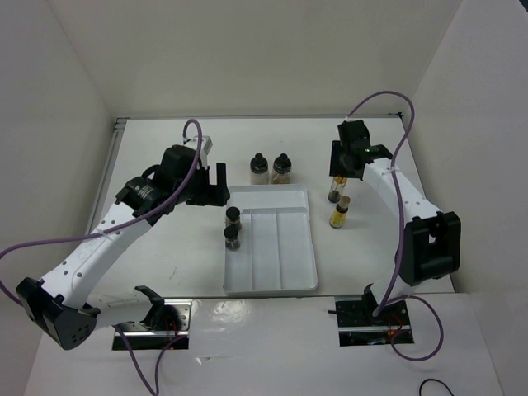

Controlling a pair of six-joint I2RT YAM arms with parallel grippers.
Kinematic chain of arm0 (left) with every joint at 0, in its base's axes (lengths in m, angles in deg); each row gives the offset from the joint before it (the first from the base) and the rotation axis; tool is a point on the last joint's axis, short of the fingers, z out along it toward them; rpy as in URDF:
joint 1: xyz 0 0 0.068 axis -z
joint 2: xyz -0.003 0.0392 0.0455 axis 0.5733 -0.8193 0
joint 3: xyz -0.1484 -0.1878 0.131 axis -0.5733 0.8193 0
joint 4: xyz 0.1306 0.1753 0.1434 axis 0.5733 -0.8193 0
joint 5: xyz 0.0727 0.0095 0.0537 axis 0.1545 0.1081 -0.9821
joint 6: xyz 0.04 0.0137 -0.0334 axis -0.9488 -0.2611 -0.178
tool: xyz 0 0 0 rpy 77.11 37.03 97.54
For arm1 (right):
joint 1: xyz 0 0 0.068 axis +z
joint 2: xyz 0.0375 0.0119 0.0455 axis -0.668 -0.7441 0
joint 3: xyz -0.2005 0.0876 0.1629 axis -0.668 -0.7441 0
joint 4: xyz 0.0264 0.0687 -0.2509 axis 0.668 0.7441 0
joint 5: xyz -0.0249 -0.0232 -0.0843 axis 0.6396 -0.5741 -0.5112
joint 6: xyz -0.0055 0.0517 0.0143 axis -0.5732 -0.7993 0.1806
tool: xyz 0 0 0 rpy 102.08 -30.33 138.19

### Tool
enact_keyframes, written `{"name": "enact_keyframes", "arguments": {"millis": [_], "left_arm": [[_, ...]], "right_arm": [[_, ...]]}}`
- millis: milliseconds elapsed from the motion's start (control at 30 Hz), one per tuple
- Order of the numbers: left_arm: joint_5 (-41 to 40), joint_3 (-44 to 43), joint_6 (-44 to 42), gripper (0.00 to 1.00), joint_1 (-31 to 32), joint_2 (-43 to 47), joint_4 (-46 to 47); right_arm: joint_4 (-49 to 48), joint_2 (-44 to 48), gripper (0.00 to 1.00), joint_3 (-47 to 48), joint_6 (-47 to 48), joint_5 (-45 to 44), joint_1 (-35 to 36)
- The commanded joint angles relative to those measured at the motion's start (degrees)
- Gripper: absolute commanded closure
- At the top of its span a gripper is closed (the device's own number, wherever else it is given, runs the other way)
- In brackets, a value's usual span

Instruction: Organize the condiment bottles

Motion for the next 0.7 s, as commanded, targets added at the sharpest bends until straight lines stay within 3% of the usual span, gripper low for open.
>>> {"name": "enact_keyframes", "arguments": {"millis": [0, 100, 300, 533, 667], "left_arm": [[0.7, 0.0, -1.6, 0.0, -0.4, -0.3, 0.9], [-1.0, 0.0, -0.8, 0.0, -1.0, -1.0, 0.2], [-6.2, 0.5, 1.5, 0.0, -6.1, -4.6, -0.6], [2.9, 5.2, 0.8, 0.0, -18.1, -4.7, 7.3], [5.8, 5.9, -0.7, 0.0, -22.5, -5.2, 7.3]], "right_arm": [[2.7, 3.8, 0.99, 9.5, 0.6, -0.8, -0.4], [3.3, 5.7, 1.0, 14.3, 0.6, 3.6, -0.4], [4.1, 5.8, 1.0, 15.4, -1.2, 6.4, 7.7], [5.8, 3.3, 1.0, 16.5, -4.4, 3.3, 23.3], [4.1, 2.7, 1.0, 13.9, -5.7, 5.2, 25.4]]}}
